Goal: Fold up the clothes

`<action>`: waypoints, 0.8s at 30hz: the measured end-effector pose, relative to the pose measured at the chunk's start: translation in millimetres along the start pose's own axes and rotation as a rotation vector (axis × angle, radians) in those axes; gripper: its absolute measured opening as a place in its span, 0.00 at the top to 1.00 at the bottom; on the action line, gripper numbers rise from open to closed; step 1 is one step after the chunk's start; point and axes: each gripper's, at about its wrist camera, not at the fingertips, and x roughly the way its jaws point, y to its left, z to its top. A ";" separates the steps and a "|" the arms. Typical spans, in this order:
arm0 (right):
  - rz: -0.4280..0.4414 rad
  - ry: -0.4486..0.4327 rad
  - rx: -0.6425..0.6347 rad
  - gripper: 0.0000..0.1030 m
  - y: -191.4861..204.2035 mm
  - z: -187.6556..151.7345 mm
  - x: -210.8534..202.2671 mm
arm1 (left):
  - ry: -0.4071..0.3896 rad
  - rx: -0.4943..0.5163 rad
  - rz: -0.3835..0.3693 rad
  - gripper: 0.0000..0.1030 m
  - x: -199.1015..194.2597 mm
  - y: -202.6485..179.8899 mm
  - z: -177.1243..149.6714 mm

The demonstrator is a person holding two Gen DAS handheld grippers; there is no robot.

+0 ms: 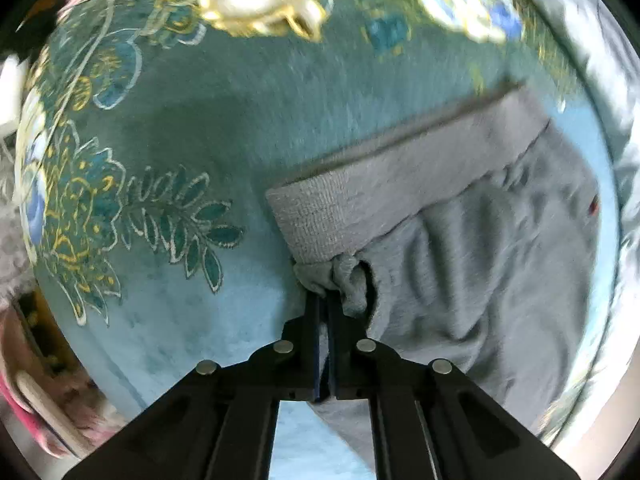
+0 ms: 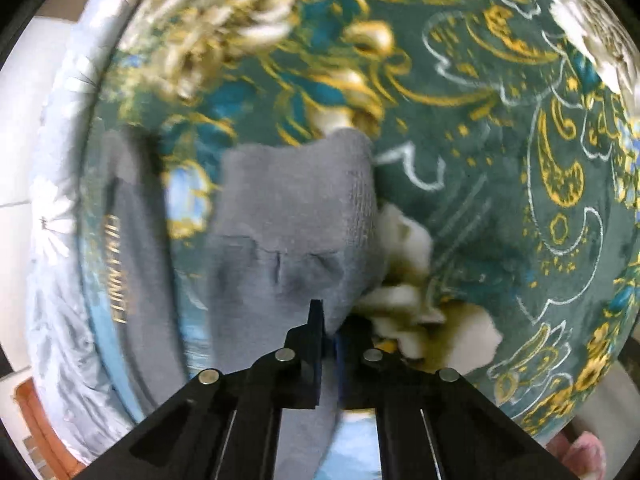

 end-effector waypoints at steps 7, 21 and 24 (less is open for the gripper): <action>-0.078 0.016 -0.072 0.96 -14.4 -1.3 -31.5 | -0.047 -0.071 0.007 0.98 -25.6 43.9 -6.1; -0.109 0.129 -0.199 0.96 164.2 44.1 -21.7 | 0.123 -0.156 -0.374 0.98 -80.8 -110.9 83.7; -0.117 0.141 -0.176 0.96 199.8 59.3 -4.2 | 0.141 -0.185 -0.369 0.98 -65.3 -145.4 105.1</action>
